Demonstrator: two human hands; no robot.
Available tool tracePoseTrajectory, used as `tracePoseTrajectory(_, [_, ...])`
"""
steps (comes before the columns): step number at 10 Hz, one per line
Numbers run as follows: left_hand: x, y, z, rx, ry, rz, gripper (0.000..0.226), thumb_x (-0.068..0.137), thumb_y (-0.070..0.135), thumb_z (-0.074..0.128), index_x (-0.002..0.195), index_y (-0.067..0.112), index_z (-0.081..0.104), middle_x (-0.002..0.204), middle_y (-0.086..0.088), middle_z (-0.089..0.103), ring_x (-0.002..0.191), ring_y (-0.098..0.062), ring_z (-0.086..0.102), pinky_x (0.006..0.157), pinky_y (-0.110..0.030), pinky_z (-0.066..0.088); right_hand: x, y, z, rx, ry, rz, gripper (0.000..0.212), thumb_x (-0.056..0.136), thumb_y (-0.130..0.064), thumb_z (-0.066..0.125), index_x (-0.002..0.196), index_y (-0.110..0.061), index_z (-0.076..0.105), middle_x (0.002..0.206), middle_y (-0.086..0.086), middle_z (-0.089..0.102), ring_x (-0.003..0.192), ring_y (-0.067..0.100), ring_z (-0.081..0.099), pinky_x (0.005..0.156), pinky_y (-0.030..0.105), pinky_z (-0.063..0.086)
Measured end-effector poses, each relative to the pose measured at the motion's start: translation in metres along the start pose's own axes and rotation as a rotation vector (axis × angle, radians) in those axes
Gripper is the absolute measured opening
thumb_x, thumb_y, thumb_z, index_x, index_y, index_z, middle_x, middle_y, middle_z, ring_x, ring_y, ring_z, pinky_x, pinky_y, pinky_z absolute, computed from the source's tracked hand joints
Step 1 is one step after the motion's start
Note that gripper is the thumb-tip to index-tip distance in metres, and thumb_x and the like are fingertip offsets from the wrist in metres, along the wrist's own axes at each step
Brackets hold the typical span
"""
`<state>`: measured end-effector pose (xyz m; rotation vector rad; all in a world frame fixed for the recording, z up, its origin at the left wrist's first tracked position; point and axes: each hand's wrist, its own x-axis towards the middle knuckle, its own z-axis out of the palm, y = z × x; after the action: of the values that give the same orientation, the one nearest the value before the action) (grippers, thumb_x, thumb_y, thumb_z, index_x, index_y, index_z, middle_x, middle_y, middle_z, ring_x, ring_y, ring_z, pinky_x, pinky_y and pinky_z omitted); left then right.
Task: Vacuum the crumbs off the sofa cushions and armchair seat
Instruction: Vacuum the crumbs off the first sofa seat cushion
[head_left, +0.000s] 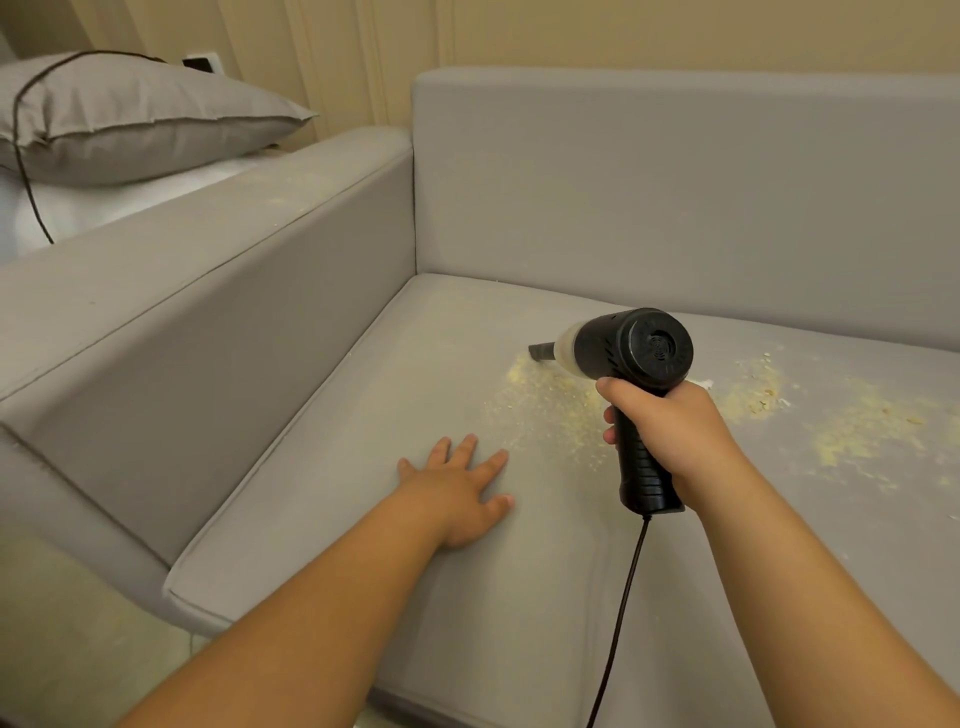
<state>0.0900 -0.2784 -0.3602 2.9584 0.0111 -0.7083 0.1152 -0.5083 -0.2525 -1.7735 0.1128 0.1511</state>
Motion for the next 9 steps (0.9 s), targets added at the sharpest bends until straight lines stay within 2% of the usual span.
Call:
tracePoseTrajectory(1, [0.000, 0.000, 0.000, 0.000, -0.003, -0.002, 0.070, 0.099, 0.075, 0.022, 0.160, 0.054, -0.006, 0.172, 0.009, -0.018, 0.159, -0.025, -0.014, 0.120, -0.072, 0.004, 0.000, 0.001, 0.004, -0.018, -0.025, -0.005, 0.014, 0.091, -0.024, 0.077, 0.101, -0.014, 0.072, 0.092, 0.019, 0.077, 0.066, 0.020, 0.073, 0.070, 0.039, 0.061])
tracePoseTrajectory(3, [0.001, 0.000, 0.002, 0.013, -0.003, -0.002, 0.070, 0.100, 0.074, 0.022, 0.160, 0.054, -0.009, 0.172, 0.008, -0.019, 0.159, -0.026, -0.015, 0.120, -0.072, 0.003, -0.001, 0.003, 0.011, -0.031, -0.021, -0.005, 0.019, 0.090, -0.024, 0.077, 0.103, -0.011, 0.073, 0.088, 0.018, 0.075, 0.064, 0.019, 0.073, 0.071, 0.040, 0.061])
tracePoseTrajectory(4, [0.000, -0.002, 0.004, 0.027, 0.003, 0.006, 0.071, 0.099, 0.074, 0.021, 0.159, 0.053, -0.011, 0.171, 0.007, -0.021, 0.159, -0.026, -0.017, 0.120, -0.072, 0.001, -0.005, 0.001, 0.009, -0.032, -0.056, -0.004, 0.018, 0.090, -0.026, 0.077, 0.101, -0.013, 0.074, 0.091, 0.018, 0.077, 0.066, 0.020, 0.074, 0.076, 0.045, 0.063])
tracePoseTrajectory(6, [-0.005, -0.004, 0.006, 0.015, 0.012, 0.019, 0.071, 0.099, 0.076, 0.017, 0.160, 0.052, -0.010, 0.171, 0.007, -0.021, 0.159, -0.026, -0.017, 0.121, -0.071, -0.001, -0.023, 0.003, -0.010, -0.060, 0.082, 0.016, 0.015, 0.088, -0.025, 0.077, 0.096, -0.013, 0.072, 0.092, 0.017, 0.077, 0.067, 0.019, 0.075, 0.078, 0.048, 0.063])
tracePoseTrajectory(8, [-0.003, -0.001, 0.007, 0.028, 0.026, 0.009, 0.071, 0.099, 0.076, 0.018, 0.160, 0.053, -0.009, 0.171, 0.008, -0.020, 0.159, -0.026, -0.016, 0.121, -0.070, -0.001, -0.032, 0.028, -0.022, -0.064, 0.066, 0.082, 0.020, 0.087, -0.027, 0.079, 0.096, -0.010, 0.073, 0.076, 0.009, 0.077, 0.082, 0.034, 0.077, 0.079, 0.048, 0.062])
tracePoseTrajectory(9, [-0.001, -0.004, 0.009, 0.031, 0.036, 0.013, 0.069, 0.099, 0.075, 0.018, 0.159, 0.054, -0.010, 0.171, 0.008, -0.020, 0.159, -0.025, -0.015, 0.121, -0.069, 0.000, -0.028, 0.028, -0.018, -0.036, 0.077, 0.067, 0.017, 0.086, -0.024, 0.077, 0.095, -0.009, 0.073, 0.073, 0.009, 0.075, 0.074, 0.028, 0.075, 0.072, 0.043, 0.059])
